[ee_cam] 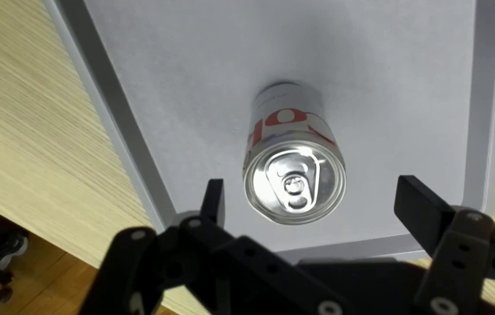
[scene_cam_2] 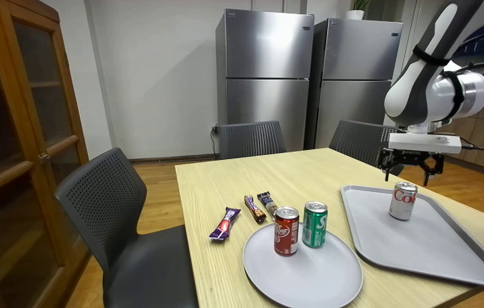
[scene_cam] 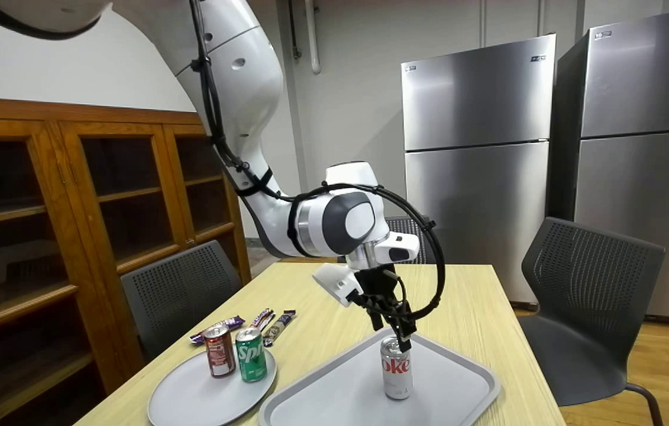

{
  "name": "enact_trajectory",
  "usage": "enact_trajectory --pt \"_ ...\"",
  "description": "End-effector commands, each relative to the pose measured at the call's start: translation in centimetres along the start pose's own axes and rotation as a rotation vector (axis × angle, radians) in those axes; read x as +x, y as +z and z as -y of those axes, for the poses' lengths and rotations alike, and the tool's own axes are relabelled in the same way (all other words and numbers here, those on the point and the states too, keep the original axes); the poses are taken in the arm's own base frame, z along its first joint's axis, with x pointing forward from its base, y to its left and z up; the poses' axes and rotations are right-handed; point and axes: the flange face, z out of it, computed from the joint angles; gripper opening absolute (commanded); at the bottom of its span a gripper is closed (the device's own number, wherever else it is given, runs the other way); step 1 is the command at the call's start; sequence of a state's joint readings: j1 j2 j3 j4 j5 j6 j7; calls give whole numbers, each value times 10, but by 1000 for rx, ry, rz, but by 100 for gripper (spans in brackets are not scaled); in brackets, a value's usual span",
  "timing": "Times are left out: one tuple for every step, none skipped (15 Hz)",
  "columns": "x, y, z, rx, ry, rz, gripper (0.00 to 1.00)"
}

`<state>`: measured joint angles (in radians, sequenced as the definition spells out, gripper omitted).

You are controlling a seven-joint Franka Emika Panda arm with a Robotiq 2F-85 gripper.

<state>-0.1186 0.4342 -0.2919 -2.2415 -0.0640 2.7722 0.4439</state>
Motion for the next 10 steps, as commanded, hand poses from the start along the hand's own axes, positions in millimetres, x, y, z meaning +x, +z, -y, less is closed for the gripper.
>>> enact_trajectory --pt "10 8 4 -19 9 22 100" --pt "10 10 5 -22 10 25 100" --pt "10 13 6 -24 11 28 100" --pt "11 16 6 -26 12 32 100" --pt "11 18 7 -28 14 36 100" --pt "10 20 7 -29 15 40 100" --pt "10 22 8 -30 17 43 100" --pt "9 24 8 -33 19 48 100" --pt "9 25 8 -34 20 52 100" --pt "9 26 8 -36 22 55 100"
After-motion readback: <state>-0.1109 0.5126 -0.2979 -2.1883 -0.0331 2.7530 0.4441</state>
